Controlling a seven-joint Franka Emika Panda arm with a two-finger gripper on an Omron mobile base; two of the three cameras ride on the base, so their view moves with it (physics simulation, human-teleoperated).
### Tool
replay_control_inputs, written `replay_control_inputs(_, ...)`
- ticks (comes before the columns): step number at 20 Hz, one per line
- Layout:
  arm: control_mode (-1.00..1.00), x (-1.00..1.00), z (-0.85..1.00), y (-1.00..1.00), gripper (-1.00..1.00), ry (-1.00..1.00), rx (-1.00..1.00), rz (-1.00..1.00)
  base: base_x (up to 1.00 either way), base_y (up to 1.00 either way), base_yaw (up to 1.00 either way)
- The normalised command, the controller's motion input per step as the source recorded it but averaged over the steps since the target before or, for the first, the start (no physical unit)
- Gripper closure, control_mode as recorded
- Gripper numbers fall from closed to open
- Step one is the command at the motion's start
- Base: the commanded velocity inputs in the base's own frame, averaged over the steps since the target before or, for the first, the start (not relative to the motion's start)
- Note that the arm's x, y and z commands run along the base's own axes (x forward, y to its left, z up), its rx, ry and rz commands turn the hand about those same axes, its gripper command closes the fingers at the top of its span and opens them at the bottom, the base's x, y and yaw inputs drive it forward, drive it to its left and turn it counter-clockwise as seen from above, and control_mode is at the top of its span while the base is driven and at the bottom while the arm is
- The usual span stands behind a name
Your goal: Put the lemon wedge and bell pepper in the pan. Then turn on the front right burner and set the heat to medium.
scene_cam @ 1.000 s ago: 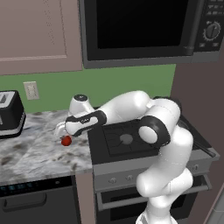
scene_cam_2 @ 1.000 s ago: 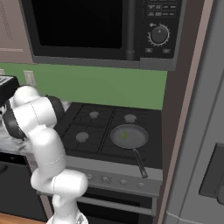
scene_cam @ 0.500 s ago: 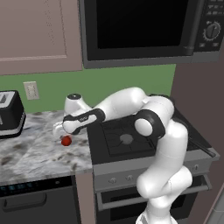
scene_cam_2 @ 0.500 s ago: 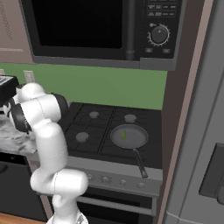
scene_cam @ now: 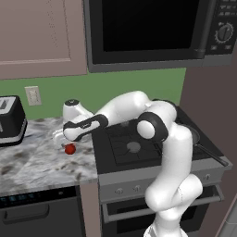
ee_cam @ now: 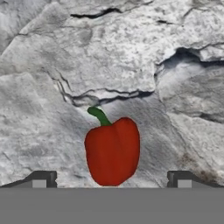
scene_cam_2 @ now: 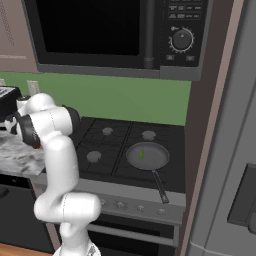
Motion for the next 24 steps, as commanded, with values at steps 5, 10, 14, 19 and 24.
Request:
replay_control_inputs(5,-1.00,0.03,-0.02,0.00,-1.00,0.01,-0.03,0.00,0.00,0.00,0.00)
replay_control_inputs(10,-1.00,0.00,-0.04,0.00,-1.00,0.00,-0.02,0.00,0.00,0.00,0.00)
replay_control_inputs(14,-1.00,0.00,-0.14,0.00,-1.00,0.00,-0.01,0.00,0.00,0.00,0.00)
replay_control_inputs(19,-1.00,0.00,-0.29,0.00,-1.00,0.00,0.00,0.00,0.00,0.00,0.00)
replay_control_inputs(24,-1.00,0.00,-0.32,0.00,-1.00,0.00,0.00,0.00,0.00,0.00,0.00)
